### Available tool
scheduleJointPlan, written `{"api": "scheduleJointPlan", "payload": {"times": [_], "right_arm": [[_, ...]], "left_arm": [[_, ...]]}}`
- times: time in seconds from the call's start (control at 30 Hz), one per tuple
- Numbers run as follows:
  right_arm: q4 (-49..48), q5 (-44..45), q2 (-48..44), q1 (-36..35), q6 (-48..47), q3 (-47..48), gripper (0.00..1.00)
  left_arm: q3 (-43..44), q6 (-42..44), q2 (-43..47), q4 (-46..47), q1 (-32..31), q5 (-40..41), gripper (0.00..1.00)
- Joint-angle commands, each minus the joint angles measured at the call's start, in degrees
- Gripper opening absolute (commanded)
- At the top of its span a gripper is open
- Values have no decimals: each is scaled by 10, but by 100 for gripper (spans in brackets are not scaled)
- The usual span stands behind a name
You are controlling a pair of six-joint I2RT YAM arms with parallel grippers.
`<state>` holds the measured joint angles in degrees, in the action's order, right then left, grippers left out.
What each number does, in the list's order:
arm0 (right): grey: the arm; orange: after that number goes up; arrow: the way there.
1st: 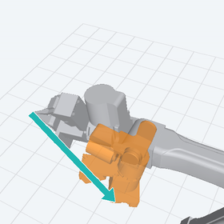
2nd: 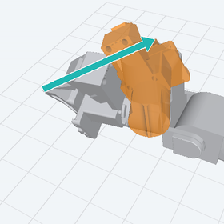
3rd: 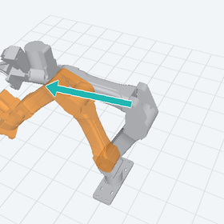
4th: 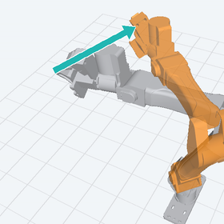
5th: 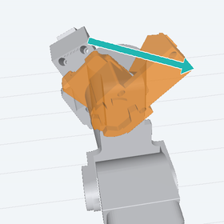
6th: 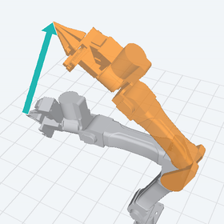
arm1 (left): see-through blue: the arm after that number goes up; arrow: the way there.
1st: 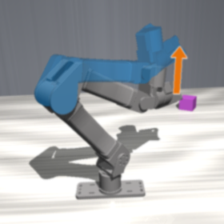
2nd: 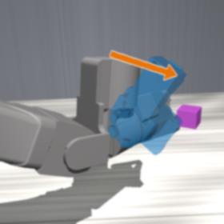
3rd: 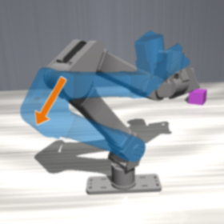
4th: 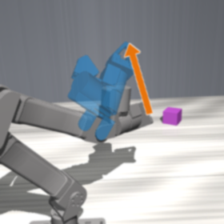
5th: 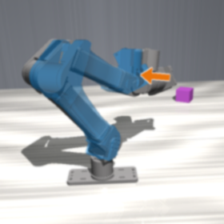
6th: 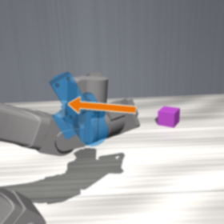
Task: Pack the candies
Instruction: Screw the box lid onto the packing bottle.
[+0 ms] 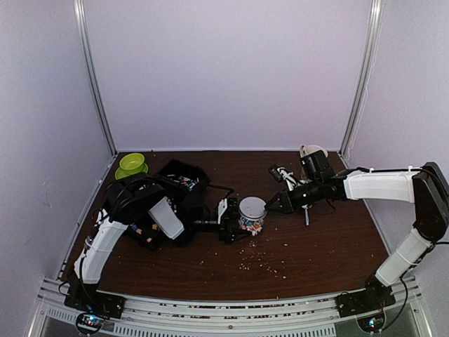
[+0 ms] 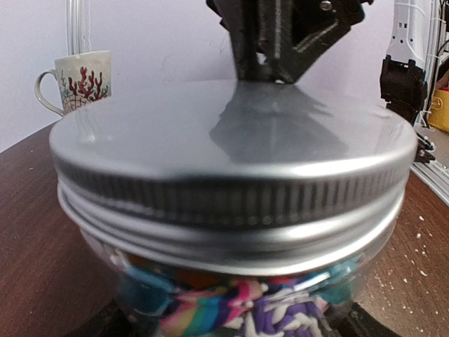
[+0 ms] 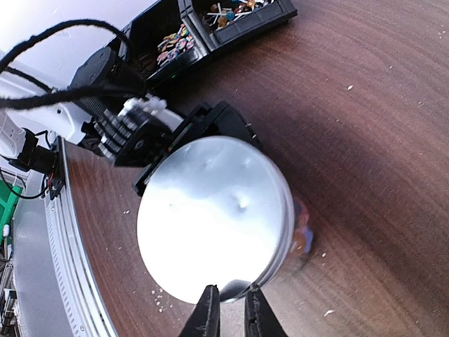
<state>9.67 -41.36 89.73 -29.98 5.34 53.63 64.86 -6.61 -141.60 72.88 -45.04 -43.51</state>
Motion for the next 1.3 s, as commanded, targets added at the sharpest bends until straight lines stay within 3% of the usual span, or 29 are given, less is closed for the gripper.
{"api": "scheduleJointPlan", "payload": {"times": [0.0, 0.47, 0.83, 1.27], "right_arm": [[32, -13, -25, -22, 2, -13, 14], [59, 54, -36, -14, -6, 68, 34], [83, 10, 115, -14, -15, 219, 35], [103, -11, 142, -11, -33, 216, 34]], "left_arm": [[-8, -37, -25, -15, 19, 27, 80], [-7, -36, -24, -15, 18, 22, 79], [-6, -34, -25, -19, 18, 18, 79], [1, -35, -26, -31, 18, 16, 73]]}}
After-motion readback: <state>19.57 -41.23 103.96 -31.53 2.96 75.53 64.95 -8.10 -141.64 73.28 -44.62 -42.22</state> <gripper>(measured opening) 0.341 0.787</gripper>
